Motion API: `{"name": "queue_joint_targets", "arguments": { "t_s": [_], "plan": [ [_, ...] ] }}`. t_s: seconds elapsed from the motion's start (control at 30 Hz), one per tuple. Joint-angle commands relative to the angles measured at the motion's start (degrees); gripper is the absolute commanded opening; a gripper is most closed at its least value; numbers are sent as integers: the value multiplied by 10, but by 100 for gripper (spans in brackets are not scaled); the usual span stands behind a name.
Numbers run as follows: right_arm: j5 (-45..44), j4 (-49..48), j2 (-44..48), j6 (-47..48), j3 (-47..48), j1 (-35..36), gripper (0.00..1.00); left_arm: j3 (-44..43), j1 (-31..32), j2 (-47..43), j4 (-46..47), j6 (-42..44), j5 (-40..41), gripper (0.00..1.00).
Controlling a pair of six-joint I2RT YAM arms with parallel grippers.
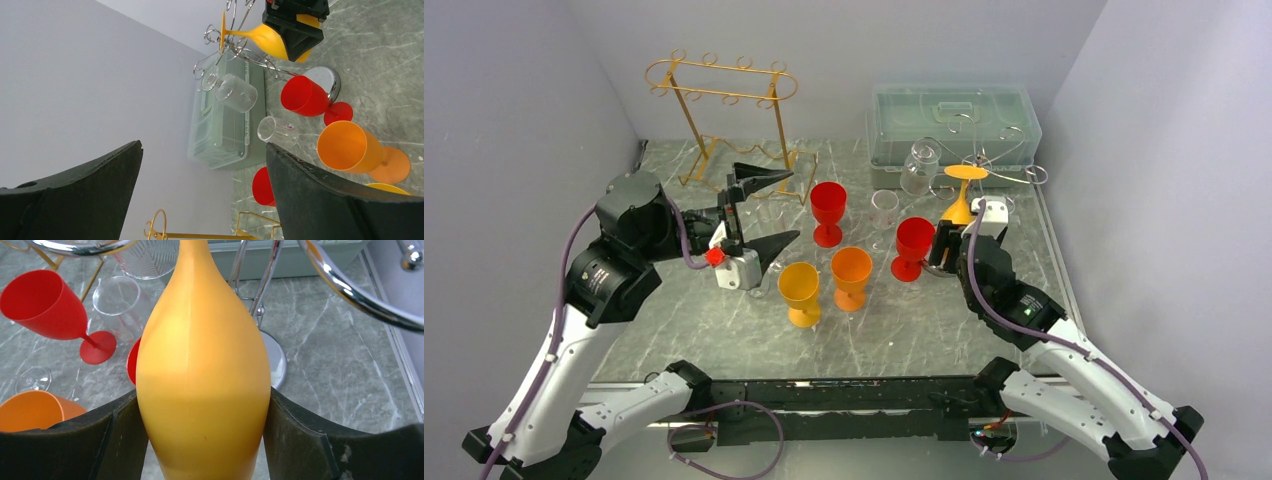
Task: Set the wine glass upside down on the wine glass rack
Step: Turn the wine glass upside down at the wine rack.
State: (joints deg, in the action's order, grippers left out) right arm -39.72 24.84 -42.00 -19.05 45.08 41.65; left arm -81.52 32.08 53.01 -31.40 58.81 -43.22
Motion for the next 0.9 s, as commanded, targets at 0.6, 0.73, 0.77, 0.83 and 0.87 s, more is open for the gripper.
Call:
{"name": "queue_joint_targets", "arguments": {
  "t_s": [0.6, 0.73, 0.77, 0.83, 0.87],
  "plan": [
    [126, -103, -59, 22, 33, -61, 45, -1, 1, -15, -25, 1, 5, 99],
    [148, -109, -70, 33, 36, -66, 42, 1, 2, -16, -25, 1, 4, 99],
    [154, -107, -73, 36, 39, -66, 41, 0, 2, -16, -24, 0, 4, 99],
    [160, -101, -77, 41, 43, -67, 39, -3, 2, -15, -26, 1, 3, 99],
    [162, -98, -79, 44, 47, -67, 39, -4, 2, -14, -26, 1, 3, 99]
  ]
}}
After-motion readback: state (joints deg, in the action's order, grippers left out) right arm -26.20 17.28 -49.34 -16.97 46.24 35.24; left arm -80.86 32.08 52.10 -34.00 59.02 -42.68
